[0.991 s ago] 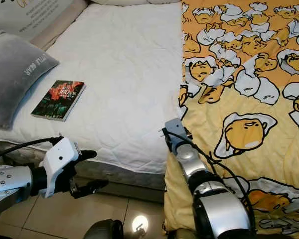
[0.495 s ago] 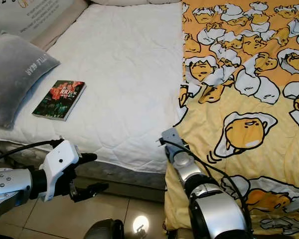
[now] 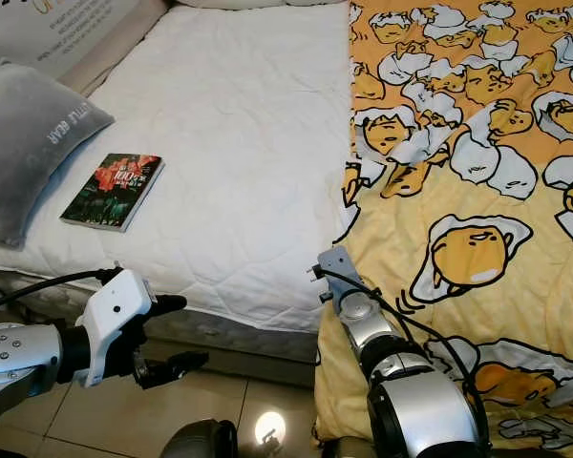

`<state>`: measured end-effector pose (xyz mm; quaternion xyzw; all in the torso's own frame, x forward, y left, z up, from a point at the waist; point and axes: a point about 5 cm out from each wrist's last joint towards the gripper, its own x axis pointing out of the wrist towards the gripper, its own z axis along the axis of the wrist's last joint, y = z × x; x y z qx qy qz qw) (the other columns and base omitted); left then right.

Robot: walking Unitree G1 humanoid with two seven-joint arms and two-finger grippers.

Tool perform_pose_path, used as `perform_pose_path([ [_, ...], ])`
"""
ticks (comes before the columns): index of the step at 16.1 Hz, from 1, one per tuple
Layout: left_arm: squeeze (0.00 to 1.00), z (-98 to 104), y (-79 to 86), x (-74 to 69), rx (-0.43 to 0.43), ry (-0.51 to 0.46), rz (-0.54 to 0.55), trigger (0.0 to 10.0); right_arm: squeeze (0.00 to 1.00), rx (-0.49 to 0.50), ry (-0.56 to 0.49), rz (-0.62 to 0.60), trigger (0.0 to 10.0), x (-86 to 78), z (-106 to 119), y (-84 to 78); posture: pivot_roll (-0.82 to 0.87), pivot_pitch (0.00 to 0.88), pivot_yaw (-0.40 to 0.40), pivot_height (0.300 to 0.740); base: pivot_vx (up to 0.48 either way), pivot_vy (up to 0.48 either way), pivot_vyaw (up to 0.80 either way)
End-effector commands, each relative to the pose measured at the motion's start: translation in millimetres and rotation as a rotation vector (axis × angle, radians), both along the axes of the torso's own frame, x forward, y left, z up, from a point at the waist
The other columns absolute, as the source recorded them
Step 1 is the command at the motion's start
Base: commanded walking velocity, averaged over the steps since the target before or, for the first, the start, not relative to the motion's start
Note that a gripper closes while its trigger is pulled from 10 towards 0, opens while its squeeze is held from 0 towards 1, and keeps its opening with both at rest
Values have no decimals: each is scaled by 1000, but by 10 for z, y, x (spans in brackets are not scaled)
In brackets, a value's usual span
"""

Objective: Clean up the room

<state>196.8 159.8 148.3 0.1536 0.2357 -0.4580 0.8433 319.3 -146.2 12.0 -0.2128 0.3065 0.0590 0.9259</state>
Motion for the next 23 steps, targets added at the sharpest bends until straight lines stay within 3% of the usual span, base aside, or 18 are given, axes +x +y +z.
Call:
perform_pose_path([
  [1, 0, 7, 16, -15, 15, -1, 1, 10000, 0, 23, 32, -9, 0, -54, -62, 17, 252, 122, 85, 740, 0, 0, 0],
  [4, 0, 5, 13, -15, 15, -3, 2, 10000, 0, 59, 42, -10, 0, -63, -70, 3, 250, 117, 82, 740, 0, 0, 0],
  [8, 0, -5, 0, -35, 13, -7, 4, 10000, 0, 170, 160, 92, 0, -208, -207, 21, 241, 90, 72, 740, 0, 0, 0],
  [9, 0, -9, 1, -30, 10, -12, 8, 10000, 0, 185, 230, 149, 0, -316, -297, 7, 221, 56, 66, 740, 0, 0, 0],
  [13, 0, -35, -12, -4, 1, -25, 12, 10000, 0, 204, 335, 224, 0, -577, -483, -71, 180, 0, 54, 740, 0, 0, 0],
  [17, 0, -69, -9, 47, -3, -42, 26, 10000, 0, 307, 316, 317, 0, -661, -467, 39, 157, 0, 40, 740, 0, 0, 0],
  [18, 0, -73, 7, 89, 3, -61, 37, 10000, 0, 400, 252, 305, 6667, -587, -379, 120, 159, 0, 29, 740, 0, 0, 0],
  [19, 0, -73, 13, 96, 5, -66, 39, 10000, 0, 427, 237, 296, 6667, -567, -354, 138, 159, 0, 29, 740, 0, 0, 0],
  [20, 0, -72, 23, 102, 6, -71, 44, 10000, 0, 448, 209, 307, 10000, -532, -309, 171, 159, 0, 23, 740, 0, 0, 0],
  [22, 0, -85, 52, 104, 9, -78, 53, 10000, 0, 482, 195, 336, 10000, -496, -228, 231, 155, 0, 16, 740, 0, 0, 0],
  [23, 0, -99, 51, 101, 7, -80, 54, 10000, 1000, 486, 228, 332, 10000, -501, -231, 219, 151, 0, 15, 740, 0, 0, 0],
])
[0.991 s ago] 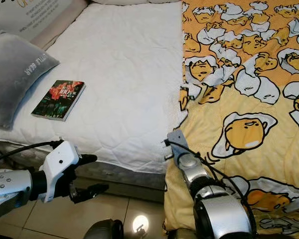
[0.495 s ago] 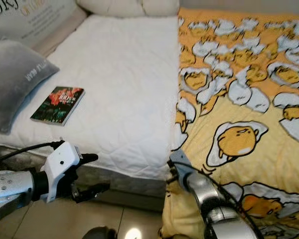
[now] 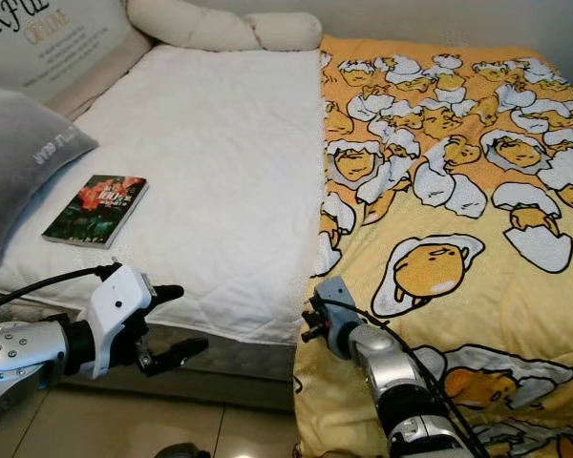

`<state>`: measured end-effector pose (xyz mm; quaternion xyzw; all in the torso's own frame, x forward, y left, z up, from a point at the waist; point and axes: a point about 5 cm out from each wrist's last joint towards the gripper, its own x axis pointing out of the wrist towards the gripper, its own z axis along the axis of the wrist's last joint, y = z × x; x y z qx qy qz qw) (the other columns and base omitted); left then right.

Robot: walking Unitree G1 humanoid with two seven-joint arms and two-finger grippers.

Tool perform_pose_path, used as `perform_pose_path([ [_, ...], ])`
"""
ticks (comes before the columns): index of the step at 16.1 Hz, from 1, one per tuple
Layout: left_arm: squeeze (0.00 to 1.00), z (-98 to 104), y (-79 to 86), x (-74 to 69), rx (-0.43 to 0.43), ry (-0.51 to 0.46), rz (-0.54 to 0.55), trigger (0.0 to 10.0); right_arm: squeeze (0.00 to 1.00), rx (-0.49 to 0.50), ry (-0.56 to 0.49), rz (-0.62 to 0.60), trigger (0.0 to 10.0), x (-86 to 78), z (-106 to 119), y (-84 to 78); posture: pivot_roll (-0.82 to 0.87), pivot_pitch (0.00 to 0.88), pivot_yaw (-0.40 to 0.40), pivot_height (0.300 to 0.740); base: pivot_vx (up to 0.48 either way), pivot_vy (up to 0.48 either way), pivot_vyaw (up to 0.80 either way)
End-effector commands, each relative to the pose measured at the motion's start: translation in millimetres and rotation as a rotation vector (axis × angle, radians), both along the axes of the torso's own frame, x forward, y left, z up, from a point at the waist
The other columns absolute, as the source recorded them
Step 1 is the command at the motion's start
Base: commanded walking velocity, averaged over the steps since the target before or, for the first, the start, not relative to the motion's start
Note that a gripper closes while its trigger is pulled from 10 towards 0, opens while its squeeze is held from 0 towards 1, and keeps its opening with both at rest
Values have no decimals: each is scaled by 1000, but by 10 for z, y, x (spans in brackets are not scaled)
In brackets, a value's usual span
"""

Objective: Clean up the room

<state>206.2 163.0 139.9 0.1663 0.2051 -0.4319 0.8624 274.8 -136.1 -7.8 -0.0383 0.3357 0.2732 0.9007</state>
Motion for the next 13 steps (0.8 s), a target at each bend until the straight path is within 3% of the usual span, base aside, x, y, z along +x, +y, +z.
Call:
perform_pose_path([
  [1, 0, -20, 17, 7, 6, 1, 9, 10000, 1000, 40, 47, 48, 10000, -55, -37, 111, 151, 0, 15, 740, 0, 0, 0],
  [7, 0, -43, 61, 116, -16, -32, 44, 10000, 1000, 142, -11, 49, 10000, -22, 193, 7, 80, 0, 24, 740, 0, 0, 0],
  [9, 0, -46, 81, 207, -101, -63, 158, 10000, 1000, 196, -124, 57, 10000, -60, 468, -108, 18, 0, 47, 740, 0, 0, 0],
  [11, 0, -93, 75, 300, -206, -130, 393, 10000, 1000, 195, -294, -30, 10000, -105, 760, -217, 0, 0, 31, 740, 0, 0, 0],
  [13, 0, -124, 95, 321, -226, -172, 511, 10000, 1000, 198, -353, -123, 10000, -131, 867, -242, 4, 0, 12, 740, 0, 0, 0],
])
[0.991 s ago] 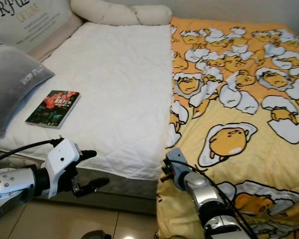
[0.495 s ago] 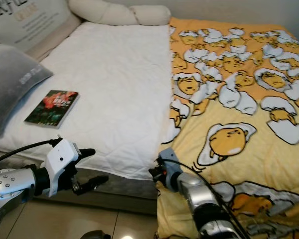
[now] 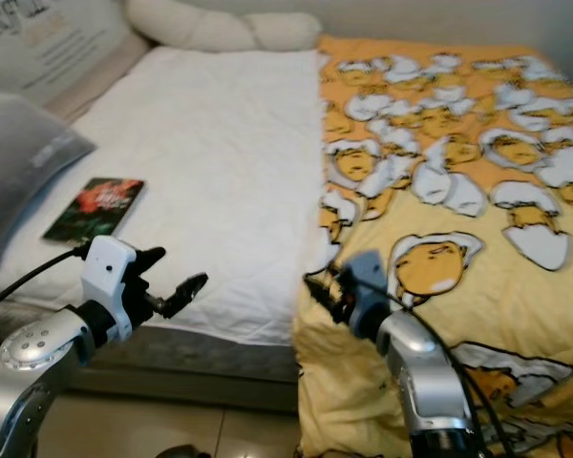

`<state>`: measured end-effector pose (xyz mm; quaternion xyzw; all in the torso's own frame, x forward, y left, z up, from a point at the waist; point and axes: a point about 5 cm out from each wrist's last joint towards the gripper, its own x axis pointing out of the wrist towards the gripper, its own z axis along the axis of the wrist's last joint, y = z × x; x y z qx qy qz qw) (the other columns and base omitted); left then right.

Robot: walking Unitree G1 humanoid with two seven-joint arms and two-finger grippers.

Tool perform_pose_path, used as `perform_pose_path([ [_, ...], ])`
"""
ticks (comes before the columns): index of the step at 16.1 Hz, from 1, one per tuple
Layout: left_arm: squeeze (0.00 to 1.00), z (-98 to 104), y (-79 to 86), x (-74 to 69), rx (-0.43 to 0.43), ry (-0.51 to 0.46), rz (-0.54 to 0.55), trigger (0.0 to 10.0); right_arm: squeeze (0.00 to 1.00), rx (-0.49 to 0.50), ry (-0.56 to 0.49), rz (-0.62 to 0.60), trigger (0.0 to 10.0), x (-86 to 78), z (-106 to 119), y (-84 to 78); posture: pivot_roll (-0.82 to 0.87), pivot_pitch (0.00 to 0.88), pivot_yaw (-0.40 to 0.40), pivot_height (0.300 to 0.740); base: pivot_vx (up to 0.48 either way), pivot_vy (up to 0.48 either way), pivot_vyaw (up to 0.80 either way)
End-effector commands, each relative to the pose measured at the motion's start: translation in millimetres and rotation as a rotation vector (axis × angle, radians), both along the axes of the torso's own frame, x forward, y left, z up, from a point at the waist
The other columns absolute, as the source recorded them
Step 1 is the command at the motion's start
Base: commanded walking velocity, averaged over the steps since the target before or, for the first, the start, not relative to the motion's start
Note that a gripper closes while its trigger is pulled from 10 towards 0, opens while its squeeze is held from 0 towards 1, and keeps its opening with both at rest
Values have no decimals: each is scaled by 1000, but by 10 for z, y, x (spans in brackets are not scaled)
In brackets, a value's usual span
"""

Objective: Clean up the room

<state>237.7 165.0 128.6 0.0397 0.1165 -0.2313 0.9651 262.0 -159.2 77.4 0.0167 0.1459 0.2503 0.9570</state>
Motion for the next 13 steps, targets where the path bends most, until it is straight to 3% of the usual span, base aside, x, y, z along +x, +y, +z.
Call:
perform_pose_path([
  [1, 0, -33, 83, 2, 12, -16, 107, 10000, 1000, 21, -21, -90, 10000, -26, 57, -17, 11, 0, -1, 740, 0, 0, 0],
  [2, 0, -33, 83, 2, 12, -16, 107, 10000, 1000, 21, -21, -90, 10000, -26, 57, -17, 11, 0, -1, 740, 0, 0, 0],
  [4, 0, -99, 106, -75, 9, -14, 207, 10000, 1000, 83, -77, -343, 10000, -62, 111, -69, 30, 0, -11, 740, 0, -349, 0],
  [5, 0, -128, 149, -142, 16, -3, 238, 10000, 627, 56, -108, -422, 10000, -81, 142, -139, 23, 0, 9, 740, 0, -307, 0],
  [7, 0, -127, 208, -156, 32, -3, 249, 10000, 573, 17, -95, -487, 10000, -125, 100, -189, 9, 0, 47, 740, 0, -257, 0],
  [8, 0, -122, 236, -132, 43, -5, 253, 10000, 122, 23, -84, -496, 10000, -162, 75, -192, 7, 0, 51, 740, 0, -251, 0],
  [9, 0, -119, 240, -120, 44, -7, 256, 10000, 122, 55, -78, -494, 10000, -177, 69, -189, 7, 0, 49, 740, 0, -251, 0],
  [10, 0, -113, 252, -96, 54, -20, 275, 10000, 0, 35, -81, -487, 10000, -115, 60, -156, 24, 0, 40, 740, 0, -251, 0],
  [13, 0, -119, 277, -44, 63, -32, 310, 10000, 0, 22, -87, -464, 10000, -93, 80, -80, 9, 0, 40, 740, 0, -254, 0],
])
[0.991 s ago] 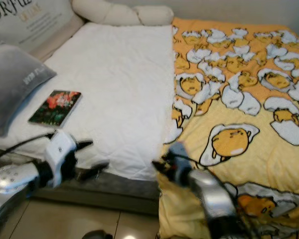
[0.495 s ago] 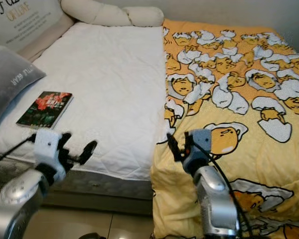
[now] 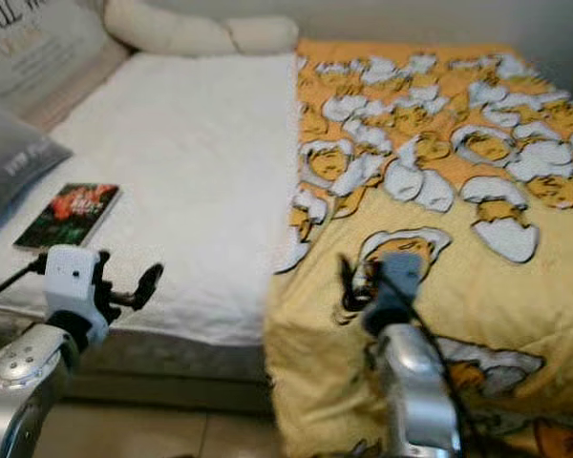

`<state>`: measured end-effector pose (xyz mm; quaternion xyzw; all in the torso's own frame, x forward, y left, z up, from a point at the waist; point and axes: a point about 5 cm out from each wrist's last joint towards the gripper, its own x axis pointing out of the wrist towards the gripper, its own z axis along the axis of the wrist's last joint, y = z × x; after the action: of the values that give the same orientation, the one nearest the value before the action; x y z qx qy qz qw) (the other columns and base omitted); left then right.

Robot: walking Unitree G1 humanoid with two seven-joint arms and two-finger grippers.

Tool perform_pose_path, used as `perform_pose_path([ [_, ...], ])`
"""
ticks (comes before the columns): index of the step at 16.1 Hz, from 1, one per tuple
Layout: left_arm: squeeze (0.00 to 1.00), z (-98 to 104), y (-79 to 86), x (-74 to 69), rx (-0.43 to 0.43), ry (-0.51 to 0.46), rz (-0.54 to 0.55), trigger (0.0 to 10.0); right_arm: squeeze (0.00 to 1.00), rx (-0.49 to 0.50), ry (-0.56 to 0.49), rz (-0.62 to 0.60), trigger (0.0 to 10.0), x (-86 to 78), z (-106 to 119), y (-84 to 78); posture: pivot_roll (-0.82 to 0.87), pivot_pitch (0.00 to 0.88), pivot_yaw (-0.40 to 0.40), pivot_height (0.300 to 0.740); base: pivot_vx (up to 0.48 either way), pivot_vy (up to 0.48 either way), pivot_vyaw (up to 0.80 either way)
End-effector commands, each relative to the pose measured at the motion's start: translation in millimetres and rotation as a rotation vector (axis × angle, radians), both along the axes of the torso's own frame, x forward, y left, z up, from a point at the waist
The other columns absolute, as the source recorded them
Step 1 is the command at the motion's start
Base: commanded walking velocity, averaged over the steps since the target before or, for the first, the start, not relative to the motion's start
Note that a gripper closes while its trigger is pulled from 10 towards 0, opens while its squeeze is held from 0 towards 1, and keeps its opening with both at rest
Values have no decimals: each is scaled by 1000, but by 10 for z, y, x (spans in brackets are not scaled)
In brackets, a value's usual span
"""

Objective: Clean up the room

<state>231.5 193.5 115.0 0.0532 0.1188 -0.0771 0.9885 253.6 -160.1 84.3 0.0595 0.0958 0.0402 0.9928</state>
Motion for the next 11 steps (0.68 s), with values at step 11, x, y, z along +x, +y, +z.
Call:
perform_pose_path([
  [11, 0, -31, -107, 18, 2, -16, 20, 10000, 0, -56, 25, -66, 10000, -15, -18, -161, 26, 0, 7, 740, 0, -258, 0],
])
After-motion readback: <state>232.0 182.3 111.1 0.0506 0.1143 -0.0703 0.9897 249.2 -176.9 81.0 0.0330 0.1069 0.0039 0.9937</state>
